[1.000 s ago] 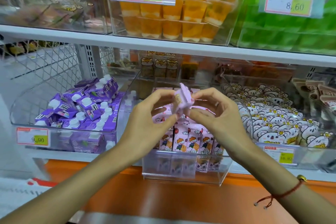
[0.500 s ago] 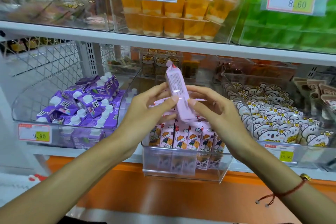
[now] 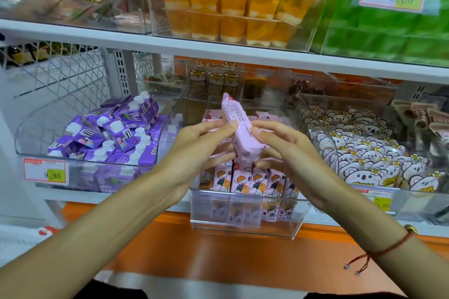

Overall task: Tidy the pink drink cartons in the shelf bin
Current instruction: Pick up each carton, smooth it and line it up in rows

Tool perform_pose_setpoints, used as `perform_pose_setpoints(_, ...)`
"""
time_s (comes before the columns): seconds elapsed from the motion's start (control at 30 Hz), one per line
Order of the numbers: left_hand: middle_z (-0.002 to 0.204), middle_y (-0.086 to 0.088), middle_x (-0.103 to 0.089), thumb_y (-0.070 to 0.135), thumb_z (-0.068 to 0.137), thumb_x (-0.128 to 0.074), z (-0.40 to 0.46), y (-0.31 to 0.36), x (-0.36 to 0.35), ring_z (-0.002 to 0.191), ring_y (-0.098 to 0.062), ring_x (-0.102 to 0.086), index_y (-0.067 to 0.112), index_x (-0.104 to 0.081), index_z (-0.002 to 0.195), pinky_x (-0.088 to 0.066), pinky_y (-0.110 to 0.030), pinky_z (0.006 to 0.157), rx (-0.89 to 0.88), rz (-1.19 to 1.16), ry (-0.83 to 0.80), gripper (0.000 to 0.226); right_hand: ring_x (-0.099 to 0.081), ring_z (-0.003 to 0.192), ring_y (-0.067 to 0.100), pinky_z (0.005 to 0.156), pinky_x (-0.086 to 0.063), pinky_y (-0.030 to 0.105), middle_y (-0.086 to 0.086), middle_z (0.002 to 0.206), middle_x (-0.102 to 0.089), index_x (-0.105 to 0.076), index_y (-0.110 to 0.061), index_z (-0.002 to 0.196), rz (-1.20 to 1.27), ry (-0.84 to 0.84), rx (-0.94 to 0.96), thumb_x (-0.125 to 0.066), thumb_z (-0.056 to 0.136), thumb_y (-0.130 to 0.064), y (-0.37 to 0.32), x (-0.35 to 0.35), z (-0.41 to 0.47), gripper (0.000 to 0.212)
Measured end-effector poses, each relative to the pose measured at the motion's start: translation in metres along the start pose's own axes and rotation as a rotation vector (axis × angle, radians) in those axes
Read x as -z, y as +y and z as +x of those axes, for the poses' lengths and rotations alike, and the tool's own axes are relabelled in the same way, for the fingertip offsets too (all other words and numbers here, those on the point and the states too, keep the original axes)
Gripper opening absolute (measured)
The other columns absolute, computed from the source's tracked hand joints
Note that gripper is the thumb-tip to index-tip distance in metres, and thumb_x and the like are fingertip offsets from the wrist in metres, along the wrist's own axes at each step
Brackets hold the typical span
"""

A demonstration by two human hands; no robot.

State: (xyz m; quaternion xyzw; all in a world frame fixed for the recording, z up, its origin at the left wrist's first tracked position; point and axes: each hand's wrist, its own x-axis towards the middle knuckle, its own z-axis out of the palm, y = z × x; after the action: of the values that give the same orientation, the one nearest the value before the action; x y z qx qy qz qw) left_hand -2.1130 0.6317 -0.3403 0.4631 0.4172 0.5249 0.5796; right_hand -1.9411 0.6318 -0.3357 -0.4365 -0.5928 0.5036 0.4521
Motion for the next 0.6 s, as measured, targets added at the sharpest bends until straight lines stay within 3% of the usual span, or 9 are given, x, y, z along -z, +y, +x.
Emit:
perform_pose_setpoints(0.1,0.110,0.003,-0.072,0.014,0.092,-0.061,0.000,0.001,0.000,0.096,-0.008,-0.070,0.021,-0.057,0.121,-0.058,-0.022,0.077,-0.112,0.068,-0.023,0.030,-0.069,0.091,0.017,0.081,-0.056,0.027,0.002,0.106,-0.072,-0.063,-0.029,0.118,-0.086,-0.001,0.072,-0.066,0.087,-0.022,0.002,-0.002,0.000,0.032)
perform_pose_setpoints(0.17,0.113,0.004,-0.070,0.010,0.091,-0.060,0.000,0.003,0.000,0.101,-0.006,-0.067,0.020,-0.057,0.120,-0.056,-0.026,0.086,-0.199,0.173,0.011,0.030,-0.066,0.090,0.015,0.081,-0.055,0.024,0.002,0.107,-0.068,-0.063,-0.029,0.118,-0.231,0.064,0.207,-0.069,0.085,-0.019,0.004,-0.002,0.000,0.036)
perform_pose_setpoints(0.23,0.108,0.006,-0.070,0.016,0.087,-0.065,0.001,0.004,0.002,0.100,-0.004,-0.067,0.019,-0.059,0.114,-0.054,-0.030,0.091,-0.264,0.250,0.060,0.028,-0.060,0.091,0.011,0.080,-0.050,0.022,-0.005,0.106,-0.065,-0.064,-0.030,0.117,-0.452,0.121,0.383,-0.071,0.084,-0.016,0.004,-0.001,-0.001,0.036)
perform_pose_setpoints(0.3,0.102,0.005,-0.071,0.025,0.085,-0.068,0.000,0.006,0.004,0.095,-0.006,-0.069,0.019,-0.062,0.109,-0.057,-0.031,0.085,-0.283,0.261,0.065,0.025,-0.055,0.100,0.007,0.084,-0.044,0.021,-0.013,0.108,-0.062,-0.062,-0.035,0.116,-0.612,0.155,0.478,-0.071,0.084,-0.014,0.006,0.003,-0.001,0.040)
perform_pose_setpoints(0.43,0.098,0.005,-0.073,0.023,0.087,-0.066,0.000,0.005,0.008,0.091,-0.007,-0.069,0.020,-0.063,0.108,-0.056,-0.019,0.072,-0.328,0.299,0.044,0.021,-0.053,0.107,0.011,0.089,-0.045,0.033,-0.010,0.112,-0.062,-0.062,-0.030,0.121,-0.692,0.164,0.501,-0.071,0.084,-0.018,0.010,0.008,0.002,0.040)
perform_pose_setpoints(0.6,0.095,0.008,-0.069,0.020,0.089,-0.064,0.014,0.008,0.017,0.090,-0.005,-0.067,0.025,-0.060,0.104,-0.055,-0.028,0.084,-0.490,0.369,0.205,0.017,-0.048,0.113,0.008,0.096,-0.043,0.030,-0.008,0.129,-0.049,-0.038,-0.025,0.140,-0.789,0.133,0.331,-0.066,0.087,-0.029,0.028,0.011,0.009,0.060)
